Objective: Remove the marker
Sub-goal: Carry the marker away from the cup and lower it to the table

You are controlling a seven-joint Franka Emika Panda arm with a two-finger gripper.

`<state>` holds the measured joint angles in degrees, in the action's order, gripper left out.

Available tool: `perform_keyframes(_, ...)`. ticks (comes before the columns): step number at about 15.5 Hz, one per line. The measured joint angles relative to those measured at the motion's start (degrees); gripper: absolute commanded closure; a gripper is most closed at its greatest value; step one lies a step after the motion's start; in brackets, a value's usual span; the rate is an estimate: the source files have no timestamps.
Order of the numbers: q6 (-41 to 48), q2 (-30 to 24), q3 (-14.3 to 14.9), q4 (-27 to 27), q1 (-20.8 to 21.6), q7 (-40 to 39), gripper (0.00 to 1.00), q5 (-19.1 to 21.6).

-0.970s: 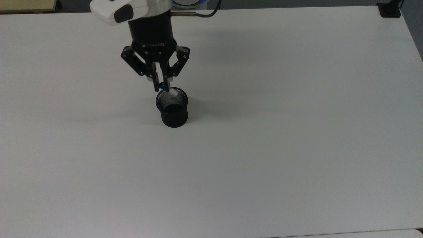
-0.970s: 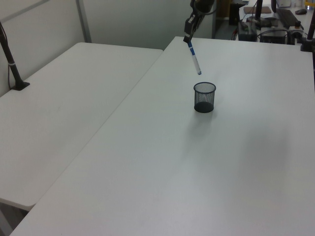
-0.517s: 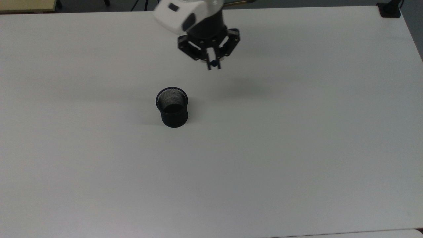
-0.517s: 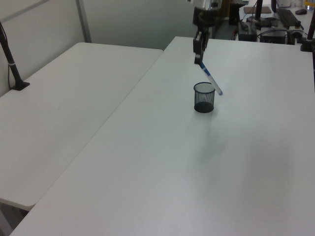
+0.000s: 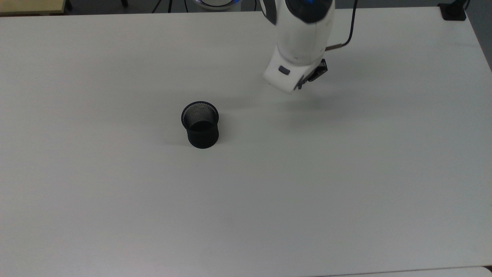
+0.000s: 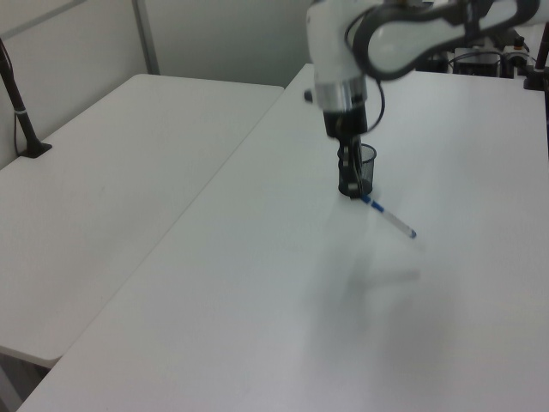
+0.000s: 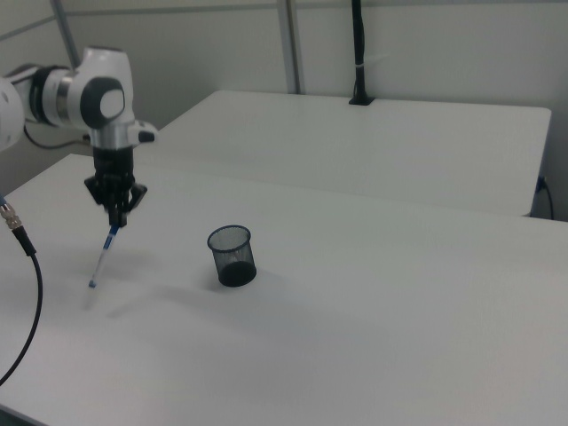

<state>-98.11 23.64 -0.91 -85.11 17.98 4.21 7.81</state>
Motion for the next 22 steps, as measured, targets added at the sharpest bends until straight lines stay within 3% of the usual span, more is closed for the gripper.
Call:
perform_keyframes(7, 0.13, 2.27, 0.05, -5.31, 1.01, 3.87, 0.94, 0.01)
perform_keyframes(9, 0.13, 3.38, 0.10, -5.73, 0.94, 4.24, 0.77, 0.01)
perform_keyframes(14, -3.05, 5.24, 0.27, -5.69, 0.52, 5.87, 0.55, 0.01)
perform_keyframes(16, -4.71, 5.51, 0.28, -5.66, 0.24, 6.17, 0.38, 0.01)
perform_keyframes(18, -5.13, 5.72, 0.32, -5.56, 0.12, 6.20, 0.32, 0.01)
perform_keyframes(22, -5.38, 5.57, 0.33, -4.46, 0.13, 6.21, 0.08, -0.63)
